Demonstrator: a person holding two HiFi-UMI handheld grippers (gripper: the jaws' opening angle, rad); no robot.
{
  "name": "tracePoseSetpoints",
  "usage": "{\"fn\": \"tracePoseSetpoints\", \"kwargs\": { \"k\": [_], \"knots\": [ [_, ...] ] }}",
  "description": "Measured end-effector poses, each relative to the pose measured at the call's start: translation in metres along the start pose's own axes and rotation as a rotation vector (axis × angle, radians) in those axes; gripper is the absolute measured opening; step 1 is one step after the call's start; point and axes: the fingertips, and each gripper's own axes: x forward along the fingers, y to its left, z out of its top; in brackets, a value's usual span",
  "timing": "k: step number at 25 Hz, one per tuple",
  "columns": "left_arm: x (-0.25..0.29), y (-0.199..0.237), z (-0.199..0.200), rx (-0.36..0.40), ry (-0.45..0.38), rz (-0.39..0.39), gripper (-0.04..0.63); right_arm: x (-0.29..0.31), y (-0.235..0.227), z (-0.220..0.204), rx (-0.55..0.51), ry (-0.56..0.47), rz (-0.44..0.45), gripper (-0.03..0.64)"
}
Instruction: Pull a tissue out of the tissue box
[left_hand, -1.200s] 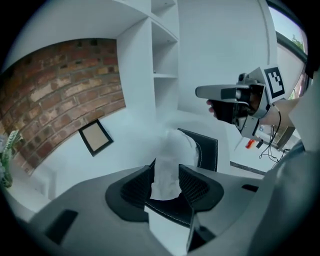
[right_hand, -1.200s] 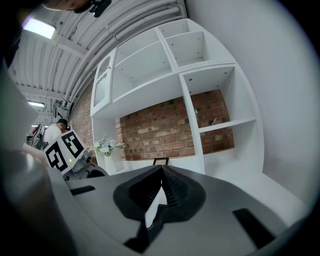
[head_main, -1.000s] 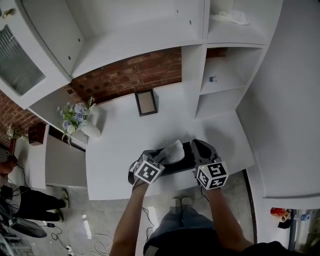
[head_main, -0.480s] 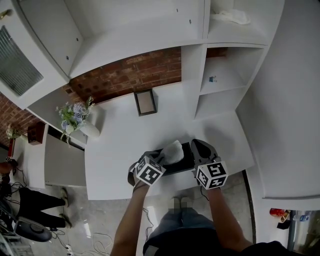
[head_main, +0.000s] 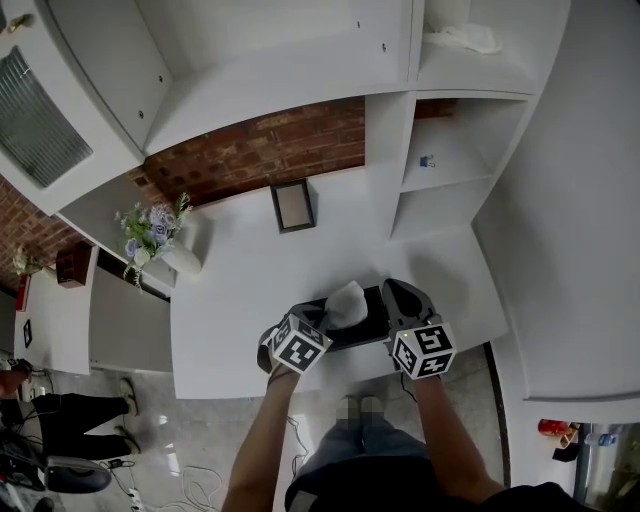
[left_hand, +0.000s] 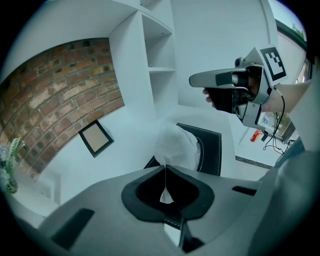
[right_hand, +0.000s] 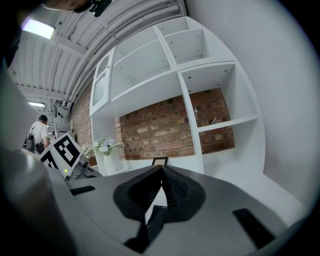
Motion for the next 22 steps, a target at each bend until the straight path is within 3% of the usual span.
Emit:
{"fn": "tracePoseSetpoints", "kwargs": {
  "k": [22],
  "knots": [
    [-0.051, 0.051, 0.045, -0.01, -0.192, 0.174, 0.012, -0.001, 0.006, 0.011, -0.011, -0.016, -0.002, -0.002]
  ]
}}
